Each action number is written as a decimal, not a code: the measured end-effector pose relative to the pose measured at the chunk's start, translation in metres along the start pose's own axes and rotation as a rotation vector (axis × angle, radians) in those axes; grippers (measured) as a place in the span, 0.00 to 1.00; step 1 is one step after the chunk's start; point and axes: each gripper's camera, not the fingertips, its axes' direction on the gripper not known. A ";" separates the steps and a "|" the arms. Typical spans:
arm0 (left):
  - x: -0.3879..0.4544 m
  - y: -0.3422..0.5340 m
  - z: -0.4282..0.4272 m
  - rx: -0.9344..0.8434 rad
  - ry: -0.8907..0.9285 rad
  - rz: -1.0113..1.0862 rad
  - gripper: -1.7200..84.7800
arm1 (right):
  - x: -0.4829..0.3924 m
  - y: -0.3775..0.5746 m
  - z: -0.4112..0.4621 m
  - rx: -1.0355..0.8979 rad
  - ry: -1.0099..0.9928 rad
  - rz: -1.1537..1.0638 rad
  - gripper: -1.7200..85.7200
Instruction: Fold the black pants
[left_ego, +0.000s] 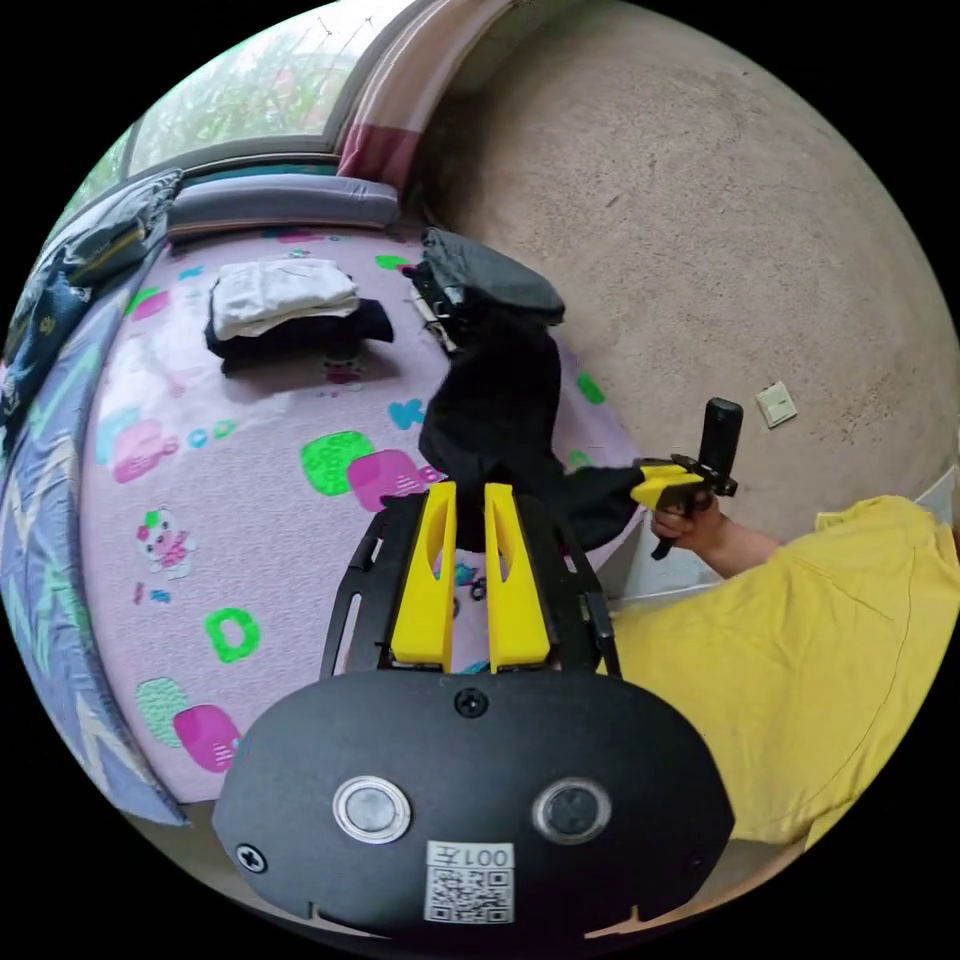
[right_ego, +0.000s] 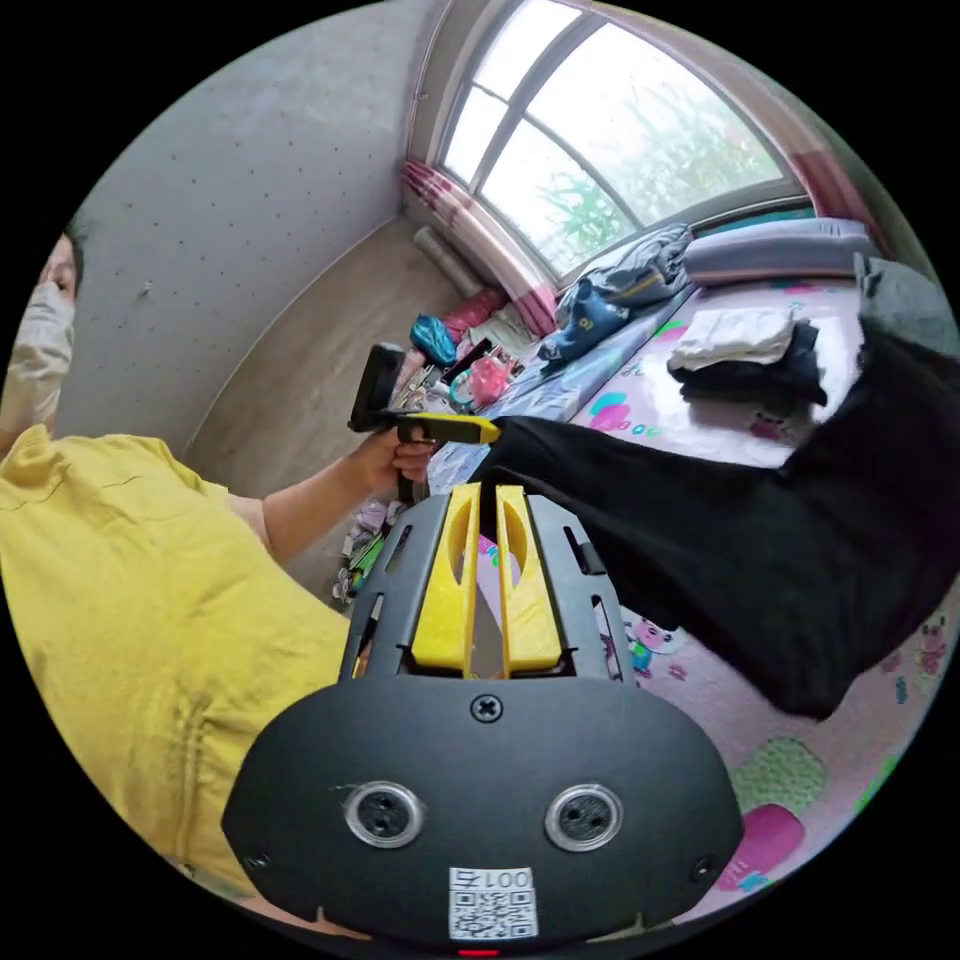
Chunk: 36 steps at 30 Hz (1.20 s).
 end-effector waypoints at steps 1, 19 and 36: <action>-0.005 -0.001 -0.010 0.000 -0.025 -0.002 0.03 | -0.004 -0.007 0.026 -0.024 -0.014 0.021 0.05; -0.100 0.054 -0.130 0.070 0.020 -0.594 0.01 | -0.042 -0.057 0.029 0.074 -0.099 0.040 0.03; 0.001 0.037 -0.049 -0.372 -0.298 -0.537 0.01 | -0.012 -0.023 0.053 -0.133 0.312 0.293 0.02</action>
